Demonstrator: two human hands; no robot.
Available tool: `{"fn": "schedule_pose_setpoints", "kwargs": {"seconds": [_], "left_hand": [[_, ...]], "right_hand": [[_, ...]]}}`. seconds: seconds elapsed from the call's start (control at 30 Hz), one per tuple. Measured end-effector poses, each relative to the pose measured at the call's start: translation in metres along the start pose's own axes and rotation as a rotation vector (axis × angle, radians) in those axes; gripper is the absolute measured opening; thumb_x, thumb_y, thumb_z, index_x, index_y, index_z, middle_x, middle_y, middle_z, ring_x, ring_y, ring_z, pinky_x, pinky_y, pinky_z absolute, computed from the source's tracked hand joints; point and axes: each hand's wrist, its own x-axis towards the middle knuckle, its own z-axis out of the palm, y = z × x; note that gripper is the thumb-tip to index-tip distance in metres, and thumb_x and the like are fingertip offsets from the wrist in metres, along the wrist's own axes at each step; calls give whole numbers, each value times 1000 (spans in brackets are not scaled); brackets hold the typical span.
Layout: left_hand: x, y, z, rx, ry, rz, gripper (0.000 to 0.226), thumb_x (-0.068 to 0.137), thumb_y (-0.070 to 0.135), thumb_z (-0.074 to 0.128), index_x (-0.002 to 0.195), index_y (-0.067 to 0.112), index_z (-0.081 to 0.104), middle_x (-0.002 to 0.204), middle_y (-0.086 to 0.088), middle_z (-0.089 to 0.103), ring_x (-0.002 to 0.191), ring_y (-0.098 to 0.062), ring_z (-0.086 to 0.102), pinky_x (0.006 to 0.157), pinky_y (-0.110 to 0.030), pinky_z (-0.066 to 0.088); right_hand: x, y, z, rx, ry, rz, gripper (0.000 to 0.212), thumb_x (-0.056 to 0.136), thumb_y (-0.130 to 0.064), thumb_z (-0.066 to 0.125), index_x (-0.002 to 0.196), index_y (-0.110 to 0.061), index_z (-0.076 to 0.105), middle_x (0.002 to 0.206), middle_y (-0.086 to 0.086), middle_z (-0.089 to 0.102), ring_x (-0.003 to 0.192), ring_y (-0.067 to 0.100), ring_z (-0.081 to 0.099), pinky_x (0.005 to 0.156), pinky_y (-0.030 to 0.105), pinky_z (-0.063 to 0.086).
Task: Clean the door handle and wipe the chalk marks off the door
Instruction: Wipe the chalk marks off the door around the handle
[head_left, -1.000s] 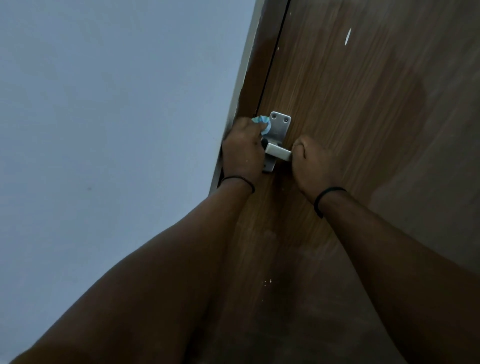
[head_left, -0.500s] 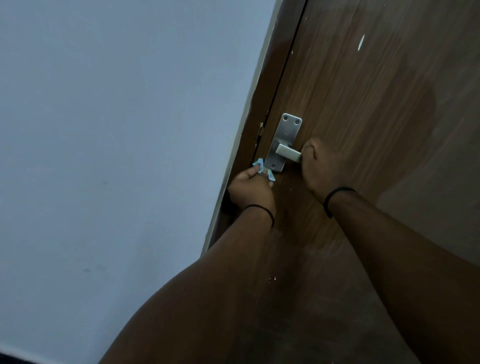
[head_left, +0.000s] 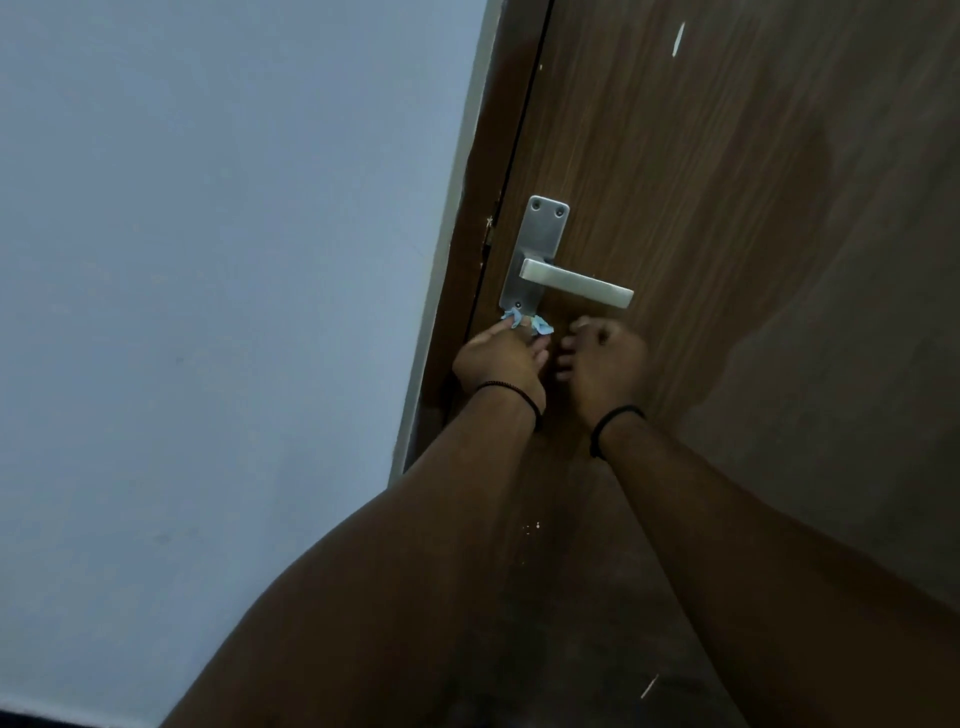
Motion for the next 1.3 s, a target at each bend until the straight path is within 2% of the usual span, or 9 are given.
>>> {"fn": "schedule_pose_setpoints", "kwargs": {"seconds": [0.2,0.37,0.47,0.6,0.7,0.83,0.97,1.1,1.3], "left_hand": [[2,15,-7,352,-149,-76,29,93,6,60,121,11,63,117,-11,68,92,-19,66,67,-30,46],[5,26,-14,628,-118,-4,15,89,17,64,103,14,69,95,-2,73,70,-11,58,59,-28,41],[11,21,-15,758,-77,289,8,87,16,67,93,13,72,91,-4,74,75,-15,66,59,-30,51],[11,12,-16,902,-15,631,11,83,16,73,89,7,76,85,-10,75,83,-25,71,78,-41,60],[13,10,-10,829,-82,553,9,82,13,75,86,4,75,81,-11,74,77,-22,72,72,-38,61],[12,15,-3,618,-158,357,9,88,13,68,89,5,71,83,-13,74,68,-19,69,53,-25,54],[17,19,-9,958,-145,615,23,96,26,56,89,9,70,85,-10,73,76,-22,68,71,-38,58],[7,21,-9,1187,-1,939,25,98,28,52,87,10,65,86,-2,66,81,-18,61,65,-25,39],[7,19,-14,1133,9,959,20,96,32,57,96,12,61,88,1,65,74,-5,55,54,-7,32]], "right_hand": [[-11,3,7,5,-123,-114,11,85,-12,69,96,-16,71,88,1,74,84,15,70,79,38,59],[-14,-3,16,46,-9,-52,5,84,-9,69,88,-12,71,84,3,72,81,19,69,77,42,59],[-17,-3,23,66,72,-70,5,85,-9,68,87,-12,71,81,2,72,76,13,68,70,31,59],[-11,-12,33,32,192,-106,6,87,-13,66,89,-13,71,77,-9,67,68,1,59,55,5,42],[-7,-16,33,62,237,-138,9,89,-13,62,90,-12,71,80,-8,66,75,5,63,57,2,40],[-14,-1,27,-150,97,-429,22,92,-8,55,109,-10,69,103,1,62,92,9,57,76,-2,33],[-8,5,23,-215,38,-517,17,91,-10,60,104,-9,70,102,9,66,90,9,56,76,7,35],[5,-4,24,-141,109,-416,12,87,-6,63,89,-6,74,91,8,72,87,17,65,81,18,46],[7,-1,33,97,199,-264,10,85,-16,68,80,-9,73,90,4,69,85,17,66,77,42,57]]}}
